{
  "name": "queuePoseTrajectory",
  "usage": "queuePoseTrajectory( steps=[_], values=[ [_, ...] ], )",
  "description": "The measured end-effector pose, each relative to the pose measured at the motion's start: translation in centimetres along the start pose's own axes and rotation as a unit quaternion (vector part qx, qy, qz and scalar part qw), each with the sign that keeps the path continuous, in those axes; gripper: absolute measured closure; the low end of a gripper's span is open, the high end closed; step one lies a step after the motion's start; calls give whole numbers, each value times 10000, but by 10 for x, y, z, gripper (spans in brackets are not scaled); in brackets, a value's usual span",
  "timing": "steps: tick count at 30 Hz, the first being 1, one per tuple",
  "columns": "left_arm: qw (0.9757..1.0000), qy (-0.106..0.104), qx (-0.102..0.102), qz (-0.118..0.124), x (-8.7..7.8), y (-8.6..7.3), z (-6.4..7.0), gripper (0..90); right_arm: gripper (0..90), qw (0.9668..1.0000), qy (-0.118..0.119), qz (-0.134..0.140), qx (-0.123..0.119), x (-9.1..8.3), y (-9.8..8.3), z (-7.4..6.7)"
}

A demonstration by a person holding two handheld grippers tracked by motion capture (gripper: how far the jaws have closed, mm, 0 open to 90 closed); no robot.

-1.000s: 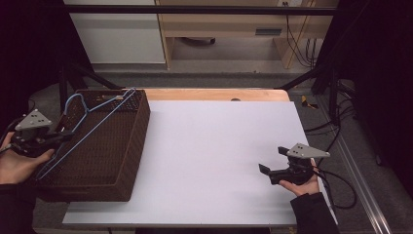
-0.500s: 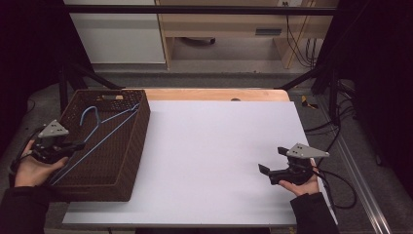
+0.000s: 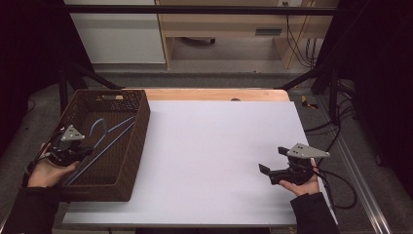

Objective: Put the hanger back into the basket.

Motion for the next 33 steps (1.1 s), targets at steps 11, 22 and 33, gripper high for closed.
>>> queuePoseTrajectory(
  steps=[11, 22, 33],
  values=[
    [9969, -176, -304, 706, -42, 16, 8, 578, 33, 10000, 1, 19, 7, 0, 1, 0],
    [9800, -695, -522, 1791, -62, 54, 54, 385, 33, 9999, -31, 98, 0, -2, 3, 1],
    [9678, -918, -341, 2320, -69, 84, 113, 150, 30, 9999, -26, 128, 31, -3, 3, 1]
  ],
)
Point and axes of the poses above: each handheld gripper's, and its own axes: x roughly forward along the jaws, y roughly out of its top, z roughly to its right, the point moved 8 cm from there along x, roughly forward along the jaws, and after that the axes turned 5 degrees about -z, right-handed, at the moved point
